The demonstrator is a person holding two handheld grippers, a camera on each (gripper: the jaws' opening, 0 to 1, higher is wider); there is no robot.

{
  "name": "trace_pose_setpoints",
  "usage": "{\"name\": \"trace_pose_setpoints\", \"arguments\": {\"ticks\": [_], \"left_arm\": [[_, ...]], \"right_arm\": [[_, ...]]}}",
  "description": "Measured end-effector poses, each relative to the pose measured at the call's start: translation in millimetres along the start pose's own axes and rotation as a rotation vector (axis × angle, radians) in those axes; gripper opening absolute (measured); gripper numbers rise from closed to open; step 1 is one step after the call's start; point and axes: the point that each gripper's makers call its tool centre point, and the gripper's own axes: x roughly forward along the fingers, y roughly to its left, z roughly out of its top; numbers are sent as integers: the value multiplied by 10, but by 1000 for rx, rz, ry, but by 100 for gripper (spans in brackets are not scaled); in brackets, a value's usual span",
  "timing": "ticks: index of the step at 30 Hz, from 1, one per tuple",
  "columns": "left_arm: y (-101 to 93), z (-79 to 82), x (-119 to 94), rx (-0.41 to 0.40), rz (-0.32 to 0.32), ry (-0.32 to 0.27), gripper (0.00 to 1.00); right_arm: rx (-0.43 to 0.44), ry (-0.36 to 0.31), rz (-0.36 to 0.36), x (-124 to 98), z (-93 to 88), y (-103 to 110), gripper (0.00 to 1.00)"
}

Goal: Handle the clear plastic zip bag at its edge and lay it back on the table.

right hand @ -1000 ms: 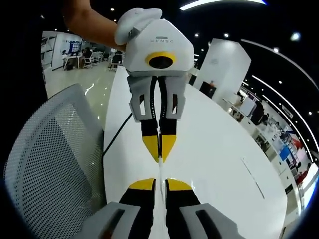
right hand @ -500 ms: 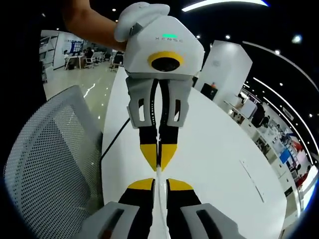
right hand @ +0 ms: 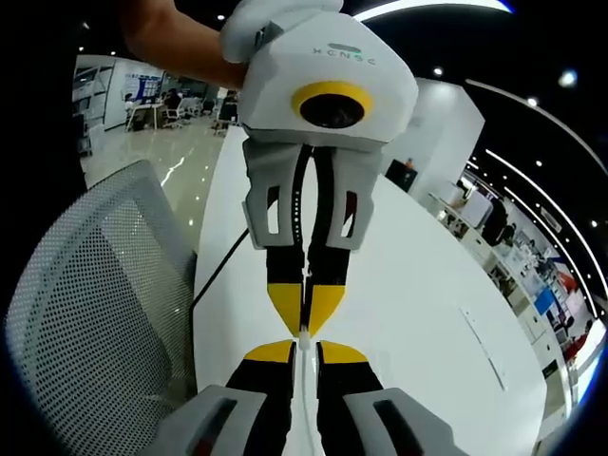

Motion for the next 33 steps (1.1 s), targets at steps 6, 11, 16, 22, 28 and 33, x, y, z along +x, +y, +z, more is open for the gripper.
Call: {"name": "trace_pose_setpoints", "arguments": {"ticks": [6, 11, 16, 22, 28, 33], "left_arm": [[-8, 13, -2, -2, -7, -5, 0], [2, 27, -4, -2, -6, -10, 0], [8, 22, -5, -7, -4, -11, 0], [15, 24, 7, -10, 0, -10, 0], [17, 33, 6, -14, 0, -13, 0], [12, 30, 5, -26, 6, -17, 0]], "right_arm": [[-4, 0, -1, 28, 7, -5, 3], [-13, 4, -3, 39, 17, -7, 2], [-17, 12, -5, 44, 17, -3, 0], [8, 20, -10, 43, 4, -11, 0], [19, 17, -11, 37, -6, -15, 0], [16, 21, -11, 40, -13, -10, 0]]}}
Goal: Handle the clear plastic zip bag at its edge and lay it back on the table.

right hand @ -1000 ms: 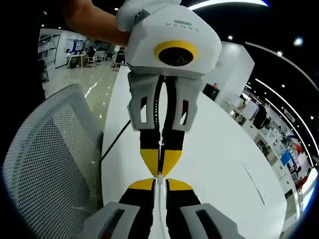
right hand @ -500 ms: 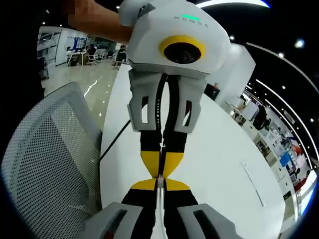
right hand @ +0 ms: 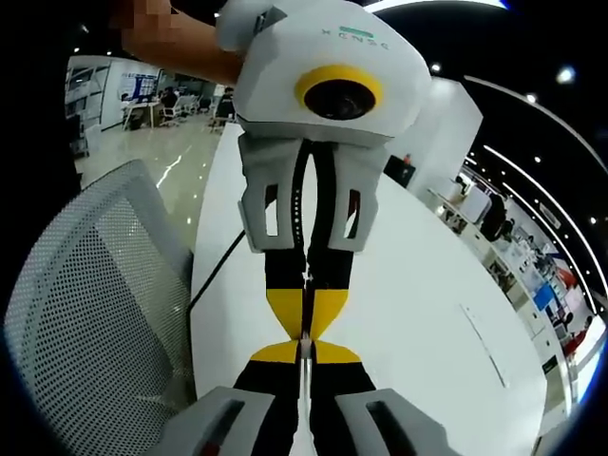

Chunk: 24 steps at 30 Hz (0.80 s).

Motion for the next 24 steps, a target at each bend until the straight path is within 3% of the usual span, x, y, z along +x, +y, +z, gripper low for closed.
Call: {"name": "trace_pose_setpoints", "arguments": {"ticks": [24], "left_arm": [[8, -11, -1, -14, 0, -7, 0]], "right_arm": [[-7, 0, 4, 0, -1, -9, 0]]}}
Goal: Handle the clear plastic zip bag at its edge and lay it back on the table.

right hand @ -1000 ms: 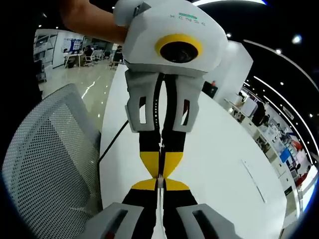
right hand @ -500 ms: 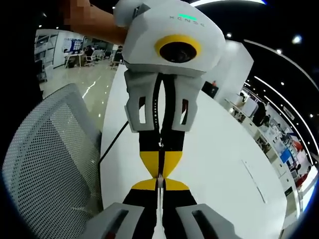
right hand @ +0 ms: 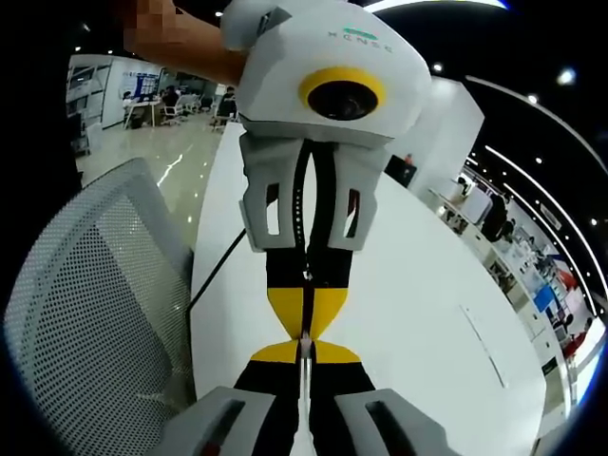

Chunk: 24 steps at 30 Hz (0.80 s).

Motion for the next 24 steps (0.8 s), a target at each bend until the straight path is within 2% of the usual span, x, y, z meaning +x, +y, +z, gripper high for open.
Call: {"name": "trace_pose_setpoints", "arguments": {"ticks": [24], "left_arm": [[10, 4, 7, -11, 0, -5, 0]], "right_arm": [[3, 0, -4, -21, -15, -14, 0]]}}
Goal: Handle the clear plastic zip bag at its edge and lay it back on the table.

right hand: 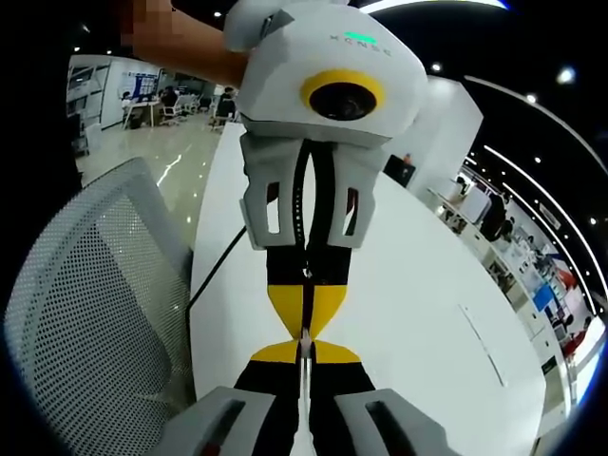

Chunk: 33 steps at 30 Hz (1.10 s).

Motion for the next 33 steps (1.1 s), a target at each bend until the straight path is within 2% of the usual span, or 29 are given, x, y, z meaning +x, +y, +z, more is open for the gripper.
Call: {"name": "trace_pose_setpoints", "arguments": {"ticks": [33], "left_arm": [[-26, -20, -28, -24, -10, 4, 0]], "right_arm": [[-1, -6, 7, 3, 12, 23, 0]]}}
